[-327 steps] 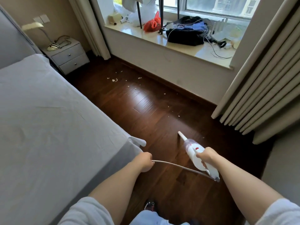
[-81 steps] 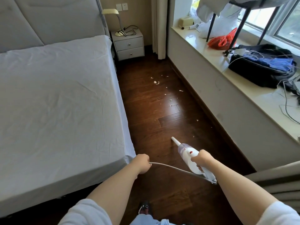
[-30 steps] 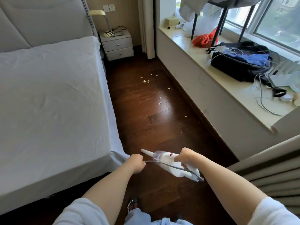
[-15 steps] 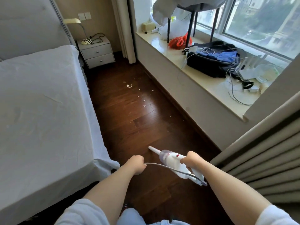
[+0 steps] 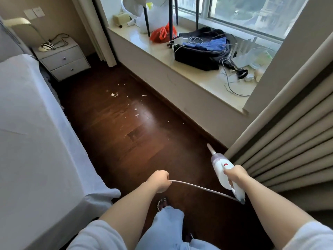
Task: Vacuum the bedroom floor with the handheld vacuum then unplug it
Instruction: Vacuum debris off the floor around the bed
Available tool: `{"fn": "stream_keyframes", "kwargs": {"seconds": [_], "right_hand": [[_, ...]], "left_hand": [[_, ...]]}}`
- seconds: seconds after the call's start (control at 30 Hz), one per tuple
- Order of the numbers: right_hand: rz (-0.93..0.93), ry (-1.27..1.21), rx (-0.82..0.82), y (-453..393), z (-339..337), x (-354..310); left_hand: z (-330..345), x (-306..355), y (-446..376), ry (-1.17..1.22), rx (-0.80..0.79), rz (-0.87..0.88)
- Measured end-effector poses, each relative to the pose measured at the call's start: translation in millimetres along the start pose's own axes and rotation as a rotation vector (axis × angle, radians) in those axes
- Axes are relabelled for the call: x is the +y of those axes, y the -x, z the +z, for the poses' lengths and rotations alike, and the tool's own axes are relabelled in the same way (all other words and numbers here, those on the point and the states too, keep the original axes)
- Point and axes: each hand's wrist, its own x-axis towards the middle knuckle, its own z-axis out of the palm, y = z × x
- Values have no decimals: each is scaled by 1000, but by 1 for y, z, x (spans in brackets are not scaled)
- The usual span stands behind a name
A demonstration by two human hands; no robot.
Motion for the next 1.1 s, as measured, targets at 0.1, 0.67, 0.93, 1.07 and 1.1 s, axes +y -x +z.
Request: {"fn": "stream_keyframes", "kwargs": {"seconds": [0.1,0.67,0.93,1.07,1.1], "right_hand": [[43,-42,11,-12,-9,-1],[-150,166,-139,-41,-26,-136],[-230,295,-184,-59,-10,-200],[-264,353,-149,-79,-30,-211],[-270,353,-142,-85,-37,-212]], "left_hand": [[-9,10,-21,-10,-21,50],[-99,2,-125,-65,-3,63],[-124,-17,-132,13,38,-122],[-126,3,-138,90,60,-175],[-126,11,-139,111,68,-183]]}}
